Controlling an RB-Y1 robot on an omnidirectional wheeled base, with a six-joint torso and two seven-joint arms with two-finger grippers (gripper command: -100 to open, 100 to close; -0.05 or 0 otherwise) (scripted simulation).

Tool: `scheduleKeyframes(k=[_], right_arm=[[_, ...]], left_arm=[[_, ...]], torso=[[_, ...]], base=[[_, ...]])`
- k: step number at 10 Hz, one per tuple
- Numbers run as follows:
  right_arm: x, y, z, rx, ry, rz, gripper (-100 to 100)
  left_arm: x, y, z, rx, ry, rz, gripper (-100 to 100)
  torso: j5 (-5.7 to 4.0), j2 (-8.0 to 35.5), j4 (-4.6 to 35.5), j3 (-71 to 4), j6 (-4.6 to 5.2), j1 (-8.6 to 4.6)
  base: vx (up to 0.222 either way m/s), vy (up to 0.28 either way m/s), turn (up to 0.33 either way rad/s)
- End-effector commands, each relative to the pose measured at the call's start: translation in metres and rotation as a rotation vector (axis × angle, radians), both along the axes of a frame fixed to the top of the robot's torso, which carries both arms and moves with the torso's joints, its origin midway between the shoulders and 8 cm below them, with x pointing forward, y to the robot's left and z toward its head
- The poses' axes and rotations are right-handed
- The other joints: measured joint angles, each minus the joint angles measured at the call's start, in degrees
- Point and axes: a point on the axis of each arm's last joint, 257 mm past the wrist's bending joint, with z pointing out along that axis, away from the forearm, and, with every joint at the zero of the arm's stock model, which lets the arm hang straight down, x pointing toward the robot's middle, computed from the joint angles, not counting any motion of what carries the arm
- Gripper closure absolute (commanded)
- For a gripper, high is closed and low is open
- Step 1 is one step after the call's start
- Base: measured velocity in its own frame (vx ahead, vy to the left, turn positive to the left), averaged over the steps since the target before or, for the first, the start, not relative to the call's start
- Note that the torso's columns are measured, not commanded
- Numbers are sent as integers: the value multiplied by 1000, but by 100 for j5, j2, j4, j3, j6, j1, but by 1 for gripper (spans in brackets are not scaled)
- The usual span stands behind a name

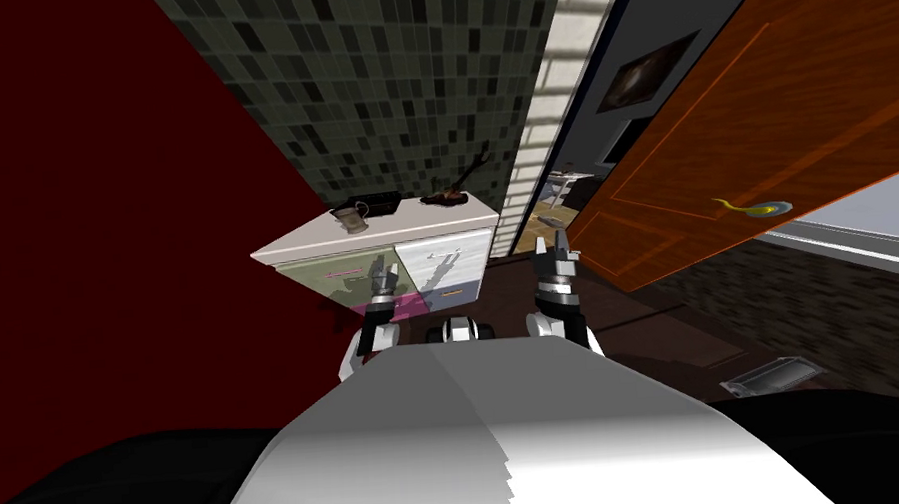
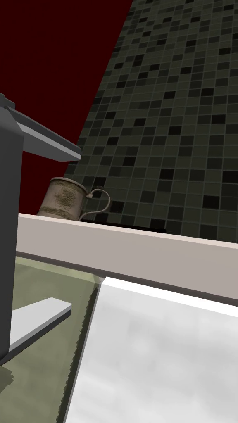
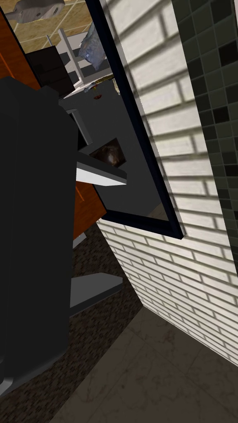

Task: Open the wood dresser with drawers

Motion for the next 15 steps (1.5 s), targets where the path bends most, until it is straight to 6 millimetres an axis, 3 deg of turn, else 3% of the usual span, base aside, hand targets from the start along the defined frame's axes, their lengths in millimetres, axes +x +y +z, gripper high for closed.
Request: scheduleKeyframes(k=[1,9,15], right_arm=[[0,0,0,0,0,0,0],[0,0,0,0,0,0,0],[0,0,0,0,0,0,0]], left_arm=[[6,3,-24,-3,49,2,-100],[23,4,-96,-100,189,34,-100],[27,-11,-108,-226,196,65,-100]], torso=[[0,1,1,1,0,2],[-1,5,2,3,0,-1],[3,3,1,2,0,9]], base=[[45,-128,0],[51,-137,2],[18,-43,0]])
